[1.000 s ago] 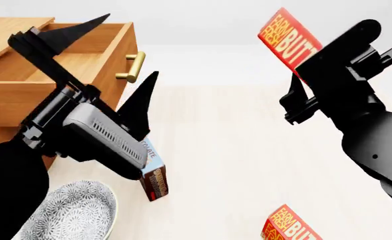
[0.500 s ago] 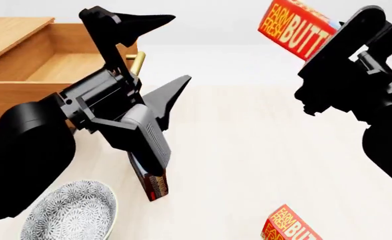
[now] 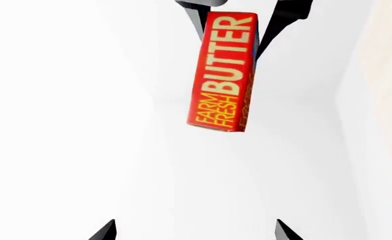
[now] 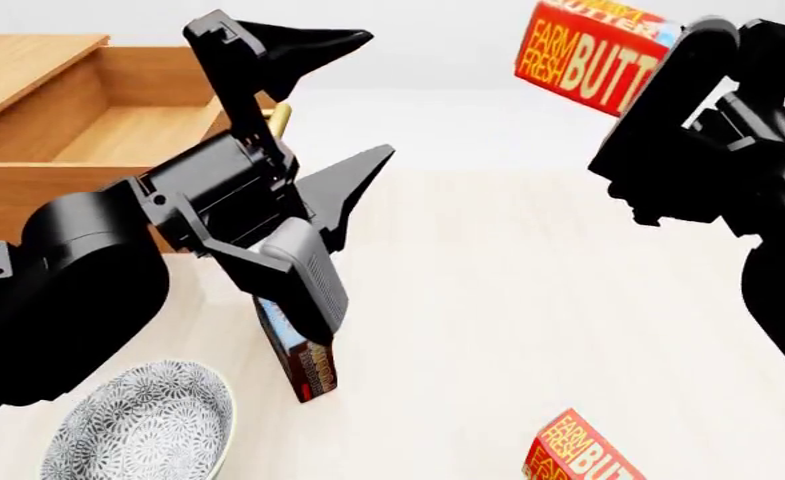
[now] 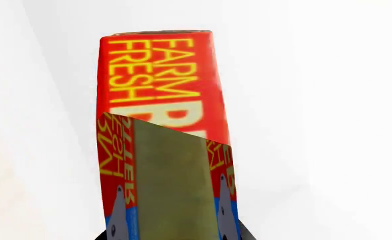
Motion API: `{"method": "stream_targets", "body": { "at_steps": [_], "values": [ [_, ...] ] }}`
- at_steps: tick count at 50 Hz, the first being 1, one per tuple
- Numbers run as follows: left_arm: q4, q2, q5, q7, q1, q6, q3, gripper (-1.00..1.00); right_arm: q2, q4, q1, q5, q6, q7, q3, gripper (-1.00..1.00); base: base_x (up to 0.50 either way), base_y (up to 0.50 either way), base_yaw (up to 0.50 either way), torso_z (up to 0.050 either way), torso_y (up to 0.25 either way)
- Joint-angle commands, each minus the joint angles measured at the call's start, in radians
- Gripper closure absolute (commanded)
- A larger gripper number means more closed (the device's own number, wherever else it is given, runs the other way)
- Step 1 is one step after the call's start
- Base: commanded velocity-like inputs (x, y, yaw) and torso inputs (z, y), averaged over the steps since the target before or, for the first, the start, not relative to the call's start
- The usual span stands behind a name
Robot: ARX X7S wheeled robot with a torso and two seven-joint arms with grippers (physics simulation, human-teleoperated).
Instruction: Put the butter at the front in the top drawer of the cabinet and close it.
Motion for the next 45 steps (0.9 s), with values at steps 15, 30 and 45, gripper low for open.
{"method": "stream_targets", "body": {
  "at_steps": [15,30,45],
  "values": [
    [-0.111,0.031,0.049,-0.069,-0.004,0.119,0.027,-1.00,0.038,0.006,0.046,-0.260,-0.116,-0.026,-0.111,1.00,0.00,0.00,0.00,0.001,0.001],
    [-0.119,0.040,0.048,-0.057,0.004,0.127,0.044,-1.00,0.035,-0.018,0.025,-0.309,-0.139,-0.027,-0.158,1.00,0.00,0.00,0.00,0.000,0.001],
    [-0.142,0.069,0.046,-0.072,0.026,0.150,0.065,-1.00,0.038,-0.059,0.000,-0.336,-0.130,-0.020,-0.187,1.00,0.00,0.00,0.00,0.001,0.001]
  ]
}}
